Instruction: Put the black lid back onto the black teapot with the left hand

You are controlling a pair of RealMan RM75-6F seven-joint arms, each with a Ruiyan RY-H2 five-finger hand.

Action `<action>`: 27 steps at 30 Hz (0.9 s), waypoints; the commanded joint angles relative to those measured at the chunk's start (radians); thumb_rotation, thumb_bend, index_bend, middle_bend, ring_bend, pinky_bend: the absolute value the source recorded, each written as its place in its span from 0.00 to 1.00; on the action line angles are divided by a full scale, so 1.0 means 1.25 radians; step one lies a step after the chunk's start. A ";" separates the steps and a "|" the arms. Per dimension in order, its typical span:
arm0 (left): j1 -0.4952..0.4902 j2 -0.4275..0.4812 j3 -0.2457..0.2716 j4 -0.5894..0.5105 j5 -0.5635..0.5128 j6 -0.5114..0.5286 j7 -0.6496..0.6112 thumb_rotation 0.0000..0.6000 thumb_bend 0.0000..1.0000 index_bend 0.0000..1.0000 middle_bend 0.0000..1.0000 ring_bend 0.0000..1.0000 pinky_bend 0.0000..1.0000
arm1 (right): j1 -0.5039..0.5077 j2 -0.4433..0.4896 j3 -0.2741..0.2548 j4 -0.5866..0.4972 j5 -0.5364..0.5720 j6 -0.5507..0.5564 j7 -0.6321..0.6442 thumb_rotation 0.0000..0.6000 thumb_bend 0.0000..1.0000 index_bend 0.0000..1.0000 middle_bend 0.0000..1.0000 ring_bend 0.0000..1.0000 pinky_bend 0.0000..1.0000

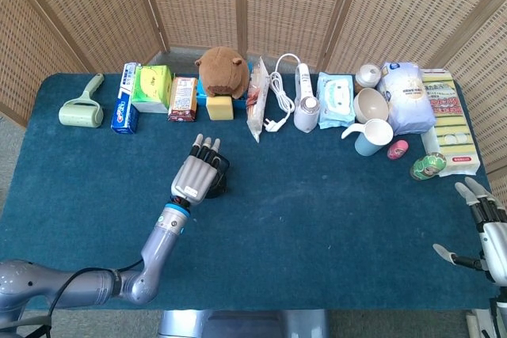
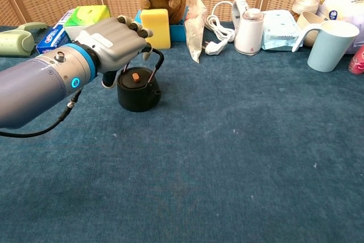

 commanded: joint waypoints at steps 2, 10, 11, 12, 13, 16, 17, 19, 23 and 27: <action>-0.002 0.007 -0.001 -0.014 0.010 0.003 -0.020 1.00 0.19 0.23 0.00 0.00 0.02 | 0.001 0.000 0.000 0.000 0.002 -0.001 0.000 1.00 0.04 0.00 0.00 0.00 0.00; 0.022 0.122 0.012 -0.176 0.075 0.053 -0.044 1.00 0.19 0.22 0.00 0.00 0.02 | 0.003 0.000 -0.001 -0.002 0.001 -0.007 -0.004 1.00 0.04 0.00 0.00 0.00 0.00; 0.027 0.143 0.014 -0.201 0.078 0.059 -0.045 1.00 0.19 0.22 0.00 0.00 0.02 | 0.003 0.000 -0.002 -0.002 0.000 -0.007 -0.005 1.00 0.04 0.00 0.00 0.00 0.00; 0.032 0.164 0.015 -0.225 0.079 0.065 -0.045 1.00 0.19 0.21 0.00 0.00 0.02 | 0.003 0.000 -0.002 -0.003 0.000 -0.008 -0.007 1.00 0.04 0.00 0.00 0.00 0.00; 0.037 0.185 0.017 -0.248 0.079 0.071 -0.046 1.00 0.19 0.20 0.00 0.00 0.02 | 0.004 -0.001 -0.003 -0.003 -0.001 -0.009 -0.008 1.00 0.04 0.00 0.00 0.00 0.00; 0.050 0.235 0.021 -0.295 0.089 0.087 -0.053 1.00 0.19 0.15 0.00 0.00 0.02 | 0.005 -0.002 -0.003 -0.005 -0.001 -0.011 -0.013 1.00 0.04 0.00 0.00 0.00 0.00; 0.056 0.258 0.025 -0.311 0.097 0.091 -0.060 1.00 0.18 0.10 0.00 0.00 0.02 | 0.005 -0.003 -0.004 -0.006 -0.001 -0.011 -0.016 1.00 0.04 0.00 0.00 0.00 0.00; 0.072 0.304 0.032 -0.338 0.113 0.098 -0.084 1.00 0.16 0.02 0.00 0.00 0.02 | 0.005 -0.005 -0.005 -0.007 -0.003 -0.012 -0.023 1.00 0.04 0.00 0.00 0.00 0.00; 0.116 0.392 0.043 -0.375 0.139 0.124 -0.152 1.00 0.09 0.00 0.00 0.00 0.02 | 0.005 -0.008 -0.009 -0.010 -0.007 -0.014 -0.038 1.00 0.04 0.00 0.00 0.00 0.00; 0.171 0.476 0.056 -0.398 0.167 0.147 -0.254 1.00 0.07 0.00 0.00 0.00 0.02 | 0.005 -0.011 -0.009 -0.012 -0.007 -0.013 -0.049 1.00 0.04 0.00 0.00 0.00 0.00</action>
